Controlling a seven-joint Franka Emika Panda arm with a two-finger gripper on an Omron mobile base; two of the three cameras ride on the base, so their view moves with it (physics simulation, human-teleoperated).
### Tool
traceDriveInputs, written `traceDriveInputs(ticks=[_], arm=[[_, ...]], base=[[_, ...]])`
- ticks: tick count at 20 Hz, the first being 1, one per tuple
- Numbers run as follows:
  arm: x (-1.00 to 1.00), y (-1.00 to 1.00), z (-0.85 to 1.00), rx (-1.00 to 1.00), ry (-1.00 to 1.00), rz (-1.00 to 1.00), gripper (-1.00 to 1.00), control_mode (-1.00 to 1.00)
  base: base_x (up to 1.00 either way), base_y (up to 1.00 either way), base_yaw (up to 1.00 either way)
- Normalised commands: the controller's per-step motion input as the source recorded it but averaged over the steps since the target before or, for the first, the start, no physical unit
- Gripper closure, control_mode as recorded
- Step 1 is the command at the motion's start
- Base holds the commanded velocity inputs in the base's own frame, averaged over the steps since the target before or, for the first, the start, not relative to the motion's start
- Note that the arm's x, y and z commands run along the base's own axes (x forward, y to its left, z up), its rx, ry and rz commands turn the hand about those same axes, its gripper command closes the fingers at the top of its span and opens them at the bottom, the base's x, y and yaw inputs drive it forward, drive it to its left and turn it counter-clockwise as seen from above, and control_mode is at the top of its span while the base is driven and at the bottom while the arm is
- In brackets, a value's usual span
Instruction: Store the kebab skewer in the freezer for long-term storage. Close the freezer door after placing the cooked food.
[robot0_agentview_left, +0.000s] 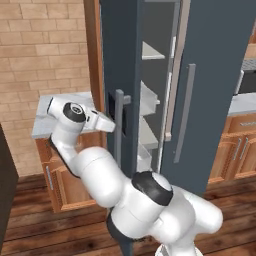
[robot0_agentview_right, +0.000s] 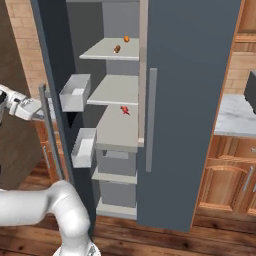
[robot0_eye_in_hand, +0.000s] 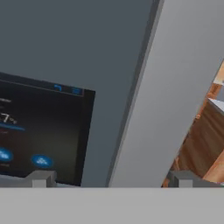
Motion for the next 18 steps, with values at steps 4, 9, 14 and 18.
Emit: traceDriveInputs(ticks=[4, 9, 14, 18], arm=[[0.07, -1.0, 0.0, 0.0, 0.0, 0.24, -1.0, -1.0], [0.26, -1.0, 0.0, 0.0, 0.03, 0.27, -1.0, -1.0], [0.41, -0.94, 0.08, 0.0, 0.11, 0.33, -1.0, -1.0], [0.36, -0.88, 0.21, 0.08, 0.12, 0.4, -1.0, -1.0]], base=[[0.0, 0.0, 0.0], [0.0, 0.0, 0.0], [0.0, 0.0, 0.0], [0.0, 0.0, 0.0]])
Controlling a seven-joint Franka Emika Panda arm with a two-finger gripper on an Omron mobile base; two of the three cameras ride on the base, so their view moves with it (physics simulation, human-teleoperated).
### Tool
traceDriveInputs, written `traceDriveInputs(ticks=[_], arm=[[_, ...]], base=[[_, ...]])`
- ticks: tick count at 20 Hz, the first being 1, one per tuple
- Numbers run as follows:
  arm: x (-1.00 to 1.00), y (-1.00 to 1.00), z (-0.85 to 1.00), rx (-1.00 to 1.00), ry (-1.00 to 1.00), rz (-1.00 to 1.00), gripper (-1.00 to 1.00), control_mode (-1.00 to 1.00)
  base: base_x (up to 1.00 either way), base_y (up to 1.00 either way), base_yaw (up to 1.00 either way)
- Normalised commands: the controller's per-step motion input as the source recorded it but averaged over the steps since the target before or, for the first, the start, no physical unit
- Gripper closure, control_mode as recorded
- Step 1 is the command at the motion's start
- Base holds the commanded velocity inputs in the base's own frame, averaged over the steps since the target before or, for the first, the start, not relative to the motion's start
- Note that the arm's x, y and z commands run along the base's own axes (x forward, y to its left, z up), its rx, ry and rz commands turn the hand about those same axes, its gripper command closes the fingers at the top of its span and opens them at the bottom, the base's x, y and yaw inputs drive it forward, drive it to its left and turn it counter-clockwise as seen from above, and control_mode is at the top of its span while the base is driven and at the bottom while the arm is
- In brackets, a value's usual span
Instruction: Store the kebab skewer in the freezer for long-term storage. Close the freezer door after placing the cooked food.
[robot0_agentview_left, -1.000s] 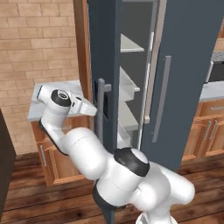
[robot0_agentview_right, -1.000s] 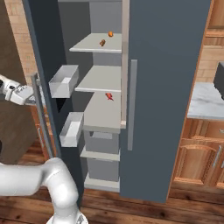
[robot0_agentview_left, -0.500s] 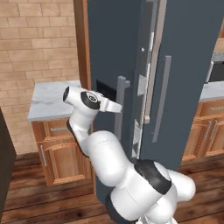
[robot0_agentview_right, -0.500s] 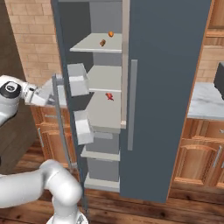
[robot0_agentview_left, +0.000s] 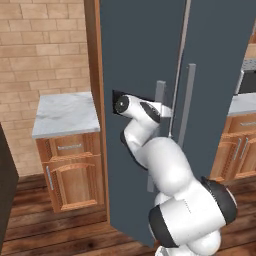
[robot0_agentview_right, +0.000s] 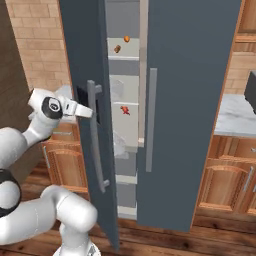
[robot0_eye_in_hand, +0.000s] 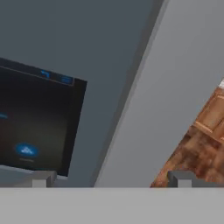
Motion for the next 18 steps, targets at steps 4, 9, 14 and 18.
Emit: traceDriveInputs(ticks=[4, 9, 14, 18], arm=[[0.26, -0.73, 0.35, 0.14, 0.09, 0.38, -1.0, -1.0], [0.29, -0.57, 0.46, 0.18, 0.08, 0.3, -1.0, -1.0], [0.42, -0.33, 0.06, 0.23, 0.0, 0.22, -1.0, -1.0], [0.44, -0.19, 0.1, 0.13, 0.0, 0.21, -1.0, -1.0]], base=[[0.0, 0.0, 0.0], [0.0, 0.0, 0.0], [0.0, 0.0, 0.0], [0.0, 0.0, 0.0]])
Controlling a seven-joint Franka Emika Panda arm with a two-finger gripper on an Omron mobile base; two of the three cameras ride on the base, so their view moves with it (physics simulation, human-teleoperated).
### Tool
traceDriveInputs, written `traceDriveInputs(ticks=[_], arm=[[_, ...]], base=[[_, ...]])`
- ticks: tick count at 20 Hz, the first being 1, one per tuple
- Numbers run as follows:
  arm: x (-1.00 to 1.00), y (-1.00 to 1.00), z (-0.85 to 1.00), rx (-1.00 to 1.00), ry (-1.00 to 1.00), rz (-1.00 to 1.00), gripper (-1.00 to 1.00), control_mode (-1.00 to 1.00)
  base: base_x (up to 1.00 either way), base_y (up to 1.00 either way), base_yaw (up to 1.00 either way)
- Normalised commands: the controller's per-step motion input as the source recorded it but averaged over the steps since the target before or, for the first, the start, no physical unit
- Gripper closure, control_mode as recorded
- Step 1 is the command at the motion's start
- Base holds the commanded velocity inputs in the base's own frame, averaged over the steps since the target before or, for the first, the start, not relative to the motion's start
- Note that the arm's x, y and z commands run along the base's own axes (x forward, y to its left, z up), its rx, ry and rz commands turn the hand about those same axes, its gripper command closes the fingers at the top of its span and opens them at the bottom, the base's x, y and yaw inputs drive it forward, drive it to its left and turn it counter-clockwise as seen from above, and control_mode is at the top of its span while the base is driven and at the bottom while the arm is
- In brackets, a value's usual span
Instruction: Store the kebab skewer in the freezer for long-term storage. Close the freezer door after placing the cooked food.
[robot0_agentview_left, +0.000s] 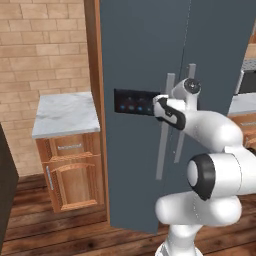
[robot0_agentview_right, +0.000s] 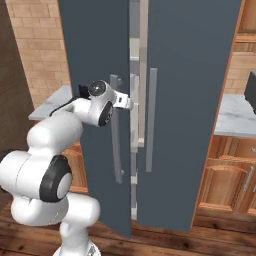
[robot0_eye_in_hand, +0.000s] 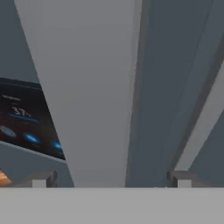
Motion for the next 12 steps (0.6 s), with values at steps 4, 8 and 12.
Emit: traceDriveInputs(ticks=[4, 8, 12], arm=[[0.41, -0.11, 0.2, 0.05, 0.0, 0.16, -1.0, -1.0], [0.48, 0.0, 0.19, 0.0, 0.03, 0.12, -1.0, -1.0], [0.27, 0.0, 0.09, -0.04, 0.0, 0.04, -1.0, -1.0]], base=[[0.0, 0.0, 0.0], [0.0, 0.0, 0.0], [0.0, 0.0, 0.0]])
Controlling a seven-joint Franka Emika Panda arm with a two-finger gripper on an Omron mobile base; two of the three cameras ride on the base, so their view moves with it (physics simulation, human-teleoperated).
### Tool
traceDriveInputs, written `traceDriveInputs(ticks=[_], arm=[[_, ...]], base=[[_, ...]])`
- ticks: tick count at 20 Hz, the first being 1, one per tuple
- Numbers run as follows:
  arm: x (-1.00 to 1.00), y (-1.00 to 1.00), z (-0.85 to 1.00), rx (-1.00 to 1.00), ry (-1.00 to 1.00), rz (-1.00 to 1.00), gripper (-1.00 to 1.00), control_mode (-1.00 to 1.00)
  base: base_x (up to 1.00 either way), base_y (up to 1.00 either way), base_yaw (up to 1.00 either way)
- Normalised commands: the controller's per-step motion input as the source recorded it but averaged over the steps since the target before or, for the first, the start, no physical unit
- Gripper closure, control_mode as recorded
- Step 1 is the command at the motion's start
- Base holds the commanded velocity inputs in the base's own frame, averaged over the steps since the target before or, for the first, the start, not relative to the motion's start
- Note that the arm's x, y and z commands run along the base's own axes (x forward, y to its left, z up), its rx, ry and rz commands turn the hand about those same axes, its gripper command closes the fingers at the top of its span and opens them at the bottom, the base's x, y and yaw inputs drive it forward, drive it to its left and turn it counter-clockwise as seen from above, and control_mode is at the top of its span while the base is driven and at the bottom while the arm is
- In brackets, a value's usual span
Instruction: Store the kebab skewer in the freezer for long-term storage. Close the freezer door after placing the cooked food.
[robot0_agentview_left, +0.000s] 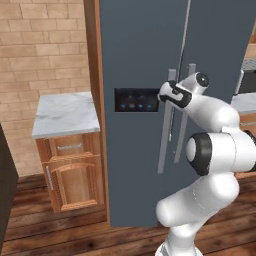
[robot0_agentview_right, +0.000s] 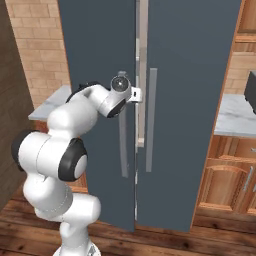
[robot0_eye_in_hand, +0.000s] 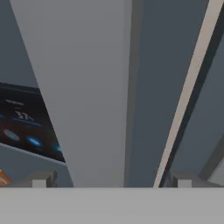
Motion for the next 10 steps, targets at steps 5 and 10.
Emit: traceDriveInputs(ticks=[5, 10], arm=[[0.31, 0.12, 0.02, -0.11, 0.0, 0.0, -1.0, -1.0], [0.48, 0.07, 0.01, -0.12, 0.0, -0.01, -1.0, -1.0]], base=[[0.0, 0.0, 0.0], [0.0, 0.0, 0.0]])
